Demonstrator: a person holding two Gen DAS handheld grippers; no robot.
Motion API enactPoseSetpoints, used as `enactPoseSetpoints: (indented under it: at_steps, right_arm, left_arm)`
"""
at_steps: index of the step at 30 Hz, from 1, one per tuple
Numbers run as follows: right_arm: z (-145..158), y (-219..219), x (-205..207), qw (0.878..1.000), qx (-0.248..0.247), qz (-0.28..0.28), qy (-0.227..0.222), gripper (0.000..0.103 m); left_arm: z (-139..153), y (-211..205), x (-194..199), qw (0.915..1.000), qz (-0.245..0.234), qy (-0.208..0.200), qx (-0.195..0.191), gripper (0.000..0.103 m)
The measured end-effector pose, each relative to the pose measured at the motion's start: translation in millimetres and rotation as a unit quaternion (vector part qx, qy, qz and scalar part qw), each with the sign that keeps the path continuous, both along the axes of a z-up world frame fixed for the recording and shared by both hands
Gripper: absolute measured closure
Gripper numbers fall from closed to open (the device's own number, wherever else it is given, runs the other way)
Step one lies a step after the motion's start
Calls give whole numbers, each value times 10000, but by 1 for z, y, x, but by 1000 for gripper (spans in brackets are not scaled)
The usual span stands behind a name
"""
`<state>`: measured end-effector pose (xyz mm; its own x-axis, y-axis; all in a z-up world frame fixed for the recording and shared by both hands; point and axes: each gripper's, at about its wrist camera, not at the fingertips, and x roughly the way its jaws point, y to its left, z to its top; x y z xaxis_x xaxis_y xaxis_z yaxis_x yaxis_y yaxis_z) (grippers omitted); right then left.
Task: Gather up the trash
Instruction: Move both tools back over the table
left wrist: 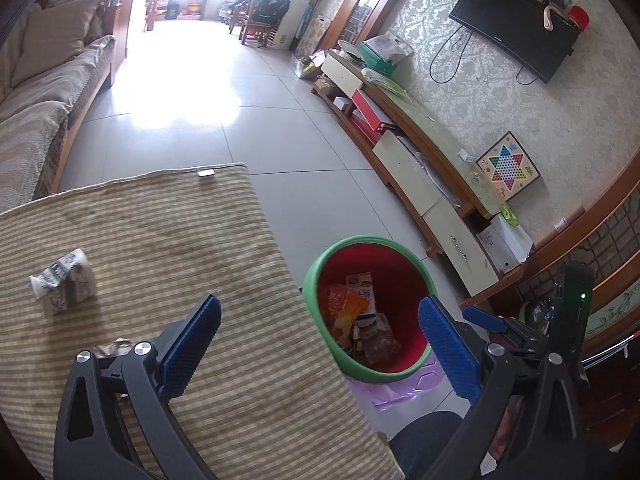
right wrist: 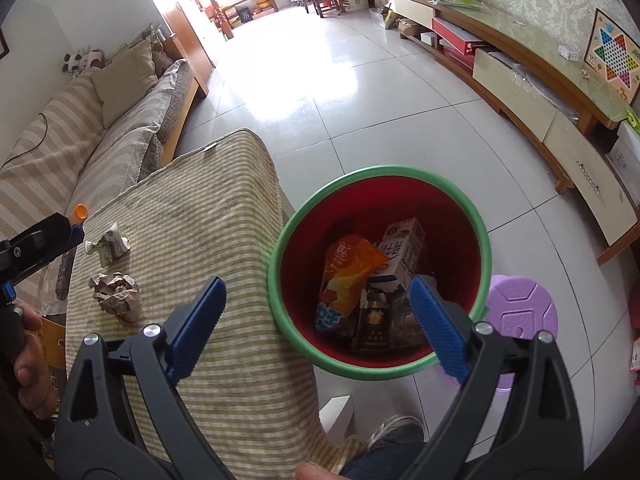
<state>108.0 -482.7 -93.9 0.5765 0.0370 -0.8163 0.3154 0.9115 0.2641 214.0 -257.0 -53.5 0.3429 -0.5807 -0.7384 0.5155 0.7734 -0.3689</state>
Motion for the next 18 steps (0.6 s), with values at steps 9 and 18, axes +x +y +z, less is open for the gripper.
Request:
enactPoseSetpoints:
  at_steps: [9,18]
  right_arm:
    - [26,69,-2,9980,-412,458,-144,5]
    - [28,143,11,9927,-595,1049,-89,5]
  left_arm:
    - [14,87,-10,9985,497,-194,81,8]
    - [12,175,-12,9935,1129,-133,72,8]
